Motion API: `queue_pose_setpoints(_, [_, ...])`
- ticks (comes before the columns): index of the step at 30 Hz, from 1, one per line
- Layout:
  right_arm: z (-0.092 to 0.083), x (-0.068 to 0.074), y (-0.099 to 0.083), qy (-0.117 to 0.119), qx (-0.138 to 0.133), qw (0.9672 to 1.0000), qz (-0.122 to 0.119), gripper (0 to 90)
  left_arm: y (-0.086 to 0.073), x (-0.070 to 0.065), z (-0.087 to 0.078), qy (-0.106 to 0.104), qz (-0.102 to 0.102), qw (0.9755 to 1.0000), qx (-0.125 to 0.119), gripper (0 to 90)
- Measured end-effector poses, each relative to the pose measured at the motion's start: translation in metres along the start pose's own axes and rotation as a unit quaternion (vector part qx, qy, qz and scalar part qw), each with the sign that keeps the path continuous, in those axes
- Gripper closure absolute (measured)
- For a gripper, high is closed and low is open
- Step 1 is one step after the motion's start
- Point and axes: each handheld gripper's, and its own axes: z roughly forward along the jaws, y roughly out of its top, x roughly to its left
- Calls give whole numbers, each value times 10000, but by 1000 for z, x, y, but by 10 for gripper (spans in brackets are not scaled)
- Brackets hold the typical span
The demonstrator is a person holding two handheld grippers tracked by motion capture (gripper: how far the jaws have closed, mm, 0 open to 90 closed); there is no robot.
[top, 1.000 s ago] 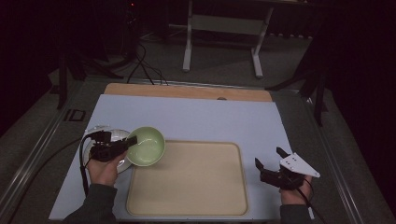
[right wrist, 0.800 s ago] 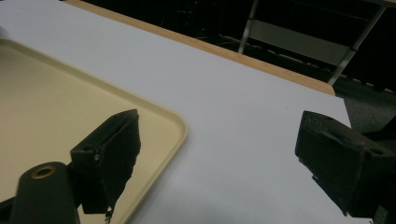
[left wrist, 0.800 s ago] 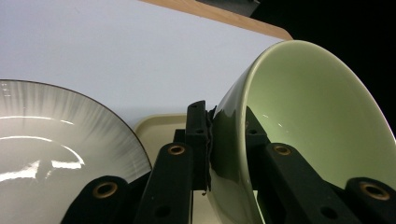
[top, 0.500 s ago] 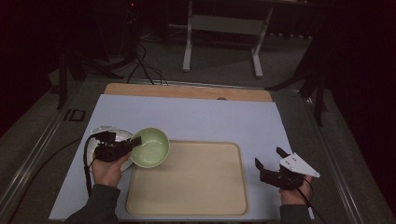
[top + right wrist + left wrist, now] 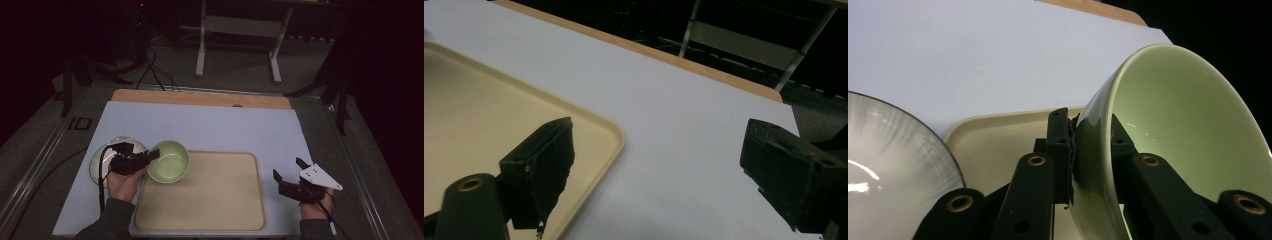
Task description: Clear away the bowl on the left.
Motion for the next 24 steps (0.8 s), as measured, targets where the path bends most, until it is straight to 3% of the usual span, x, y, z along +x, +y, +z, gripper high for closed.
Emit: queue_pose_setpoints(24, [0, 0, 0, -7, -9, 10000, 21, 136, -10, -21, 23, -128, 253, 9990, 337, 800])
